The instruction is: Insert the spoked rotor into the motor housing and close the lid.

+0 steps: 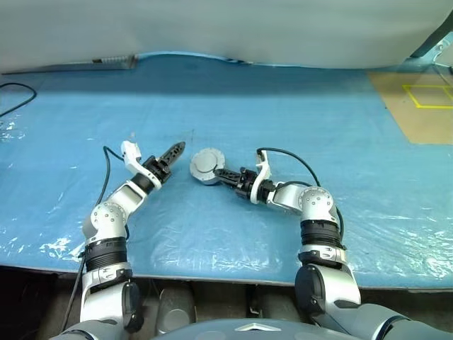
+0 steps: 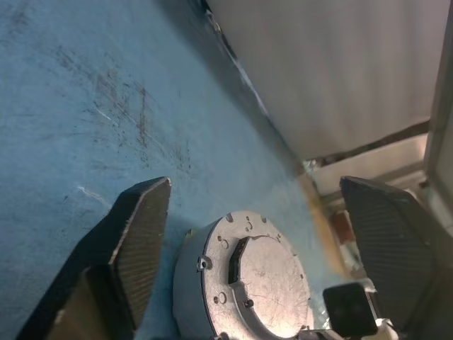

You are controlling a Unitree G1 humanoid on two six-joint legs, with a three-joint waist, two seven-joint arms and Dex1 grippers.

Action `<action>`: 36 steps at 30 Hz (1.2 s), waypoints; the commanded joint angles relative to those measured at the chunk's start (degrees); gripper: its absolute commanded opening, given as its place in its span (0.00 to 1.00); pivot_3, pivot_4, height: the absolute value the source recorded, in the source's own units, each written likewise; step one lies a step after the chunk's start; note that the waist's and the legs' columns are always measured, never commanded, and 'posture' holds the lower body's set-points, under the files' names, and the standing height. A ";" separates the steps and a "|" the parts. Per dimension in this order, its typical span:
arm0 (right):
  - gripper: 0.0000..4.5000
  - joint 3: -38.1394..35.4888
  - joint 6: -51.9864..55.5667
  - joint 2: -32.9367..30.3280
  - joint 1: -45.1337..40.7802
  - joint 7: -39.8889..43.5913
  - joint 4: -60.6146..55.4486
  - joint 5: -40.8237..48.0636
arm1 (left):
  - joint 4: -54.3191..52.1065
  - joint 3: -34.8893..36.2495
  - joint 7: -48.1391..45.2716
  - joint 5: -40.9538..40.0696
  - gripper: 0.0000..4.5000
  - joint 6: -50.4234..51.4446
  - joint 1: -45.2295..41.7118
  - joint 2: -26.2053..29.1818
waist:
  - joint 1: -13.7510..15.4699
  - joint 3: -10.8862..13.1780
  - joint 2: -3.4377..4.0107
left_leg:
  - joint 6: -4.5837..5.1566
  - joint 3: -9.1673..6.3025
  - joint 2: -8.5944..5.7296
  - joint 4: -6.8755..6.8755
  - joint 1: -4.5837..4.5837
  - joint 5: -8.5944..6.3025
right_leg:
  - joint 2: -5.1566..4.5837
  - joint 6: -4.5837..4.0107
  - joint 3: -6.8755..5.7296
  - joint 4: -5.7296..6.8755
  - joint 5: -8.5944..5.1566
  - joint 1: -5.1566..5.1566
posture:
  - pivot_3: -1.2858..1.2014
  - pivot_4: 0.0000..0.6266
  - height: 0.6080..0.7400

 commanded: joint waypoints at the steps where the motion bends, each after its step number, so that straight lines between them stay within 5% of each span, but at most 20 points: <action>1: 0.25 -2.26 -1.55 0.42 -2.63 -0.78 -1.88 2.79 | 0.94 3.92 3.03 -7.04 1.00 2.12 -0.75 -1.27 | 0.03 0.05 -0.08 | 0.00 -0.01 0.00 0.00 -0.05 0.00 | 0.00 0.00 -0.02 0.03 0.01 -0.03 | 0.52 0.24 1.00; 8: 0.25 -3.28 -0.67 2.63 -5.20 -3.04 -3.03 4.67 | 4.38 6.78 8.84 -15.56 1.00 5.44 -0.55 -4.55 | -0.08 0.11 -0.18 | -0.01 -0.04 0.03 -0.01 -0.12 0.00 | 0.04 0.04 -0.07 0.10 0.03 -0.09 | 0.52 0.24 1.00; 33: 0.25 -0.79 7.62 8.85 -3.74 -10.25 -8.23 14.05 | 5.96 3.21 9.33 -25.14 1.00 11.63 -0.99 -9.11 | 0.21 0.12 -0.21 | -0.01 -0.11 0.02 0.18 -0.14 0.00 | 0.05 0.14 -0.06 0.26 0.09 -0.09 | 0.52 0.24 1.00; 36: 0.25 -0.73 7.85 8.48 -3.73 -10.47 -8.13 14.61 | 6.02 3.29 10.53 -26.83 0.80 12.33 -0.63 -9.22 | 0.22 0.12 -0.21 | -0.01 -0.11 0.02 0.24 -0.14 0.00 | 0.05 0.16 -0.05 0.27 0.10 -0.08 | 0.52 0.24 1.00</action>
